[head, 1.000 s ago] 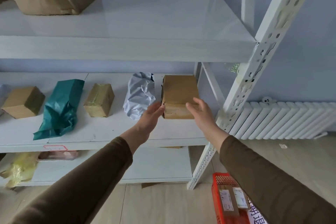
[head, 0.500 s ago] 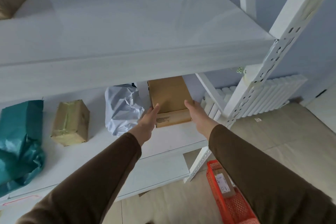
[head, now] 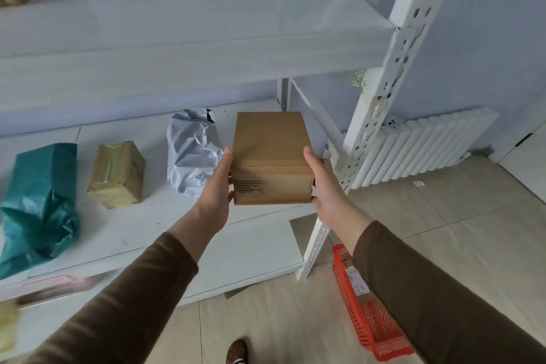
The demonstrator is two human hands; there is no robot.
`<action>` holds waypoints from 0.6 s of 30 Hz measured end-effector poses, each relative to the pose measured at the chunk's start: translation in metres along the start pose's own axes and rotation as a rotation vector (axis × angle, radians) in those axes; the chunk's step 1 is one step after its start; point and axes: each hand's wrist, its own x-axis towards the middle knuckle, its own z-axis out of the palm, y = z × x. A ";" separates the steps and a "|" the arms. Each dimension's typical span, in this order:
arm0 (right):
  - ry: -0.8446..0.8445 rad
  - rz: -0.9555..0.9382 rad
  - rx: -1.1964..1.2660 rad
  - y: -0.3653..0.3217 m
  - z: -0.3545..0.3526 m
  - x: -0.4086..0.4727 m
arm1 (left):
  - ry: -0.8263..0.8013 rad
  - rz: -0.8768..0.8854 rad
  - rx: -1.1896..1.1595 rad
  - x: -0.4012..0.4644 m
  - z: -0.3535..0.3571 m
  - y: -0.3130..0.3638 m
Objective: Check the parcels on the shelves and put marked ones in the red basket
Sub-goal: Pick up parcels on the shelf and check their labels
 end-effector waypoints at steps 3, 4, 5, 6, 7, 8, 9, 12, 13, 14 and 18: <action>-0.042 0.042 0.005 0.000 -0.019 -0.034 | -0.002 -0.006 0.024 -0.034 -0.003 -0.003; -0.060 0.045 0.013 0.000 -0.025 -0.044 | -0.010 -0.004 0.032 -0.045 -0.004 -0.004; -0.081 0.052 0.026 0.000 -0.032 -0.053 | -0.016 -0.005 0.034 -0.055 -0.004 -0.006; -0.099 0.058 0.035 0.001 -0.039 -0.062 | -0.025 -0.008 0.033 -0.066 -0.003 -0.009; -0.121 0.057 0.041 0.003 -0.045 -0.071 | -0.030 -0.010 0.022 -0.076 -0.001 -0.012; -0.147 0.041 0.047 0.006 -0.051 -0.080 | -0.029 -0.005 0.016 -0.087 0.001 -0.014; -0.169 0.019 0.061 0.008 -0.055 -0.087 | -0.032 0.000 0.008 -0.094 0.003 -0.016; -0.262 -0.073 0.031 0.014 -0.070 -0.111 | -0.007 0.015 -0.049 -0.120 0.006 -0.022; -0.289 -0.104 0.011 0.016 -0.074 -0.116 | -0.008 0.008 -0.066 -0.127 0.006 -0.025; -0.311 -0.128 -0.015 0.019 -0.077 -0.120 | -0.028 0.003 -0.076 -0.132 0.005 -0.027; -0.409 -0.174 -0.098 0.028 -0.087 -0.132 | -0.121 0.027 -0.035 -0.152 0.009 -0.033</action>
